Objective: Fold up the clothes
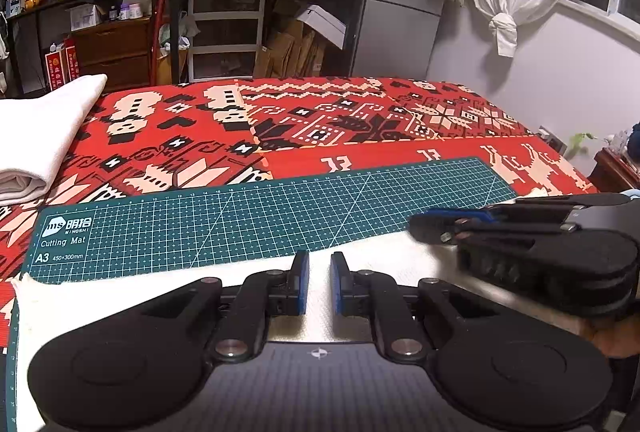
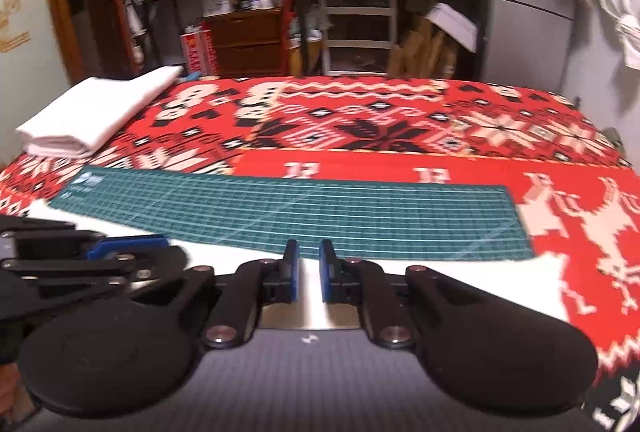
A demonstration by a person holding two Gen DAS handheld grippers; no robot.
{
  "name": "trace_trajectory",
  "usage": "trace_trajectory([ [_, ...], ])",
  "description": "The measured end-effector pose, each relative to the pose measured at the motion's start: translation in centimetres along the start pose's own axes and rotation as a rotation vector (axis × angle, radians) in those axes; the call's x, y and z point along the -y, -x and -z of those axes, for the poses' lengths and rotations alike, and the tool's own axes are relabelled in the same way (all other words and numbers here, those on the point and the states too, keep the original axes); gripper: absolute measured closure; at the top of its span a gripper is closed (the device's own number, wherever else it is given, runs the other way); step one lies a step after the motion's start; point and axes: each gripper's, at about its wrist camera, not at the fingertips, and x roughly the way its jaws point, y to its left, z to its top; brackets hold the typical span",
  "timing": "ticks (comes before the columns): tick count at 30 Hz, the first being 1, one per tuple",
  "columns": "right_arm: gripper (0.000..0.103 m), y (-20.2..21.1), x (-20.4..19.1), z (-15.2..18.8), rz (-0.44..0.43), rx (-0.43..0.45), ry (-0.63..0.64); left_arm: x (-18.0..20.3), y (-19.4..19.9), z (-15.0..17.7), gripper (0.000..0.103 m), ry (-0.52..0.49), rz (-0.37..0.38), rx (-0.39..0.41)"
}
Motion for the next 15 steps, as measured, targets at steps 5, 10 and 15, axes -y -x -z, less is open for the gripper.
trace_trajectory([
  [5,0.094,0.6,3.2,0.2,0.080,0.004,-0.040,0.1,0.0,0.1,0.090,0.001,-0.001,0.002],
  [10,0.094,1.4,7.3,0.4,0.168,0.016,-0.101,0.0,0.0,0.0,0.090,0.005,0.002,-0.004],
  [15,0.092,2.1,8.8,0.3,0.211,0.027,-0.124,-0.3,0.0,-0.3,0.090,0.030,0.013,-0.013],
])
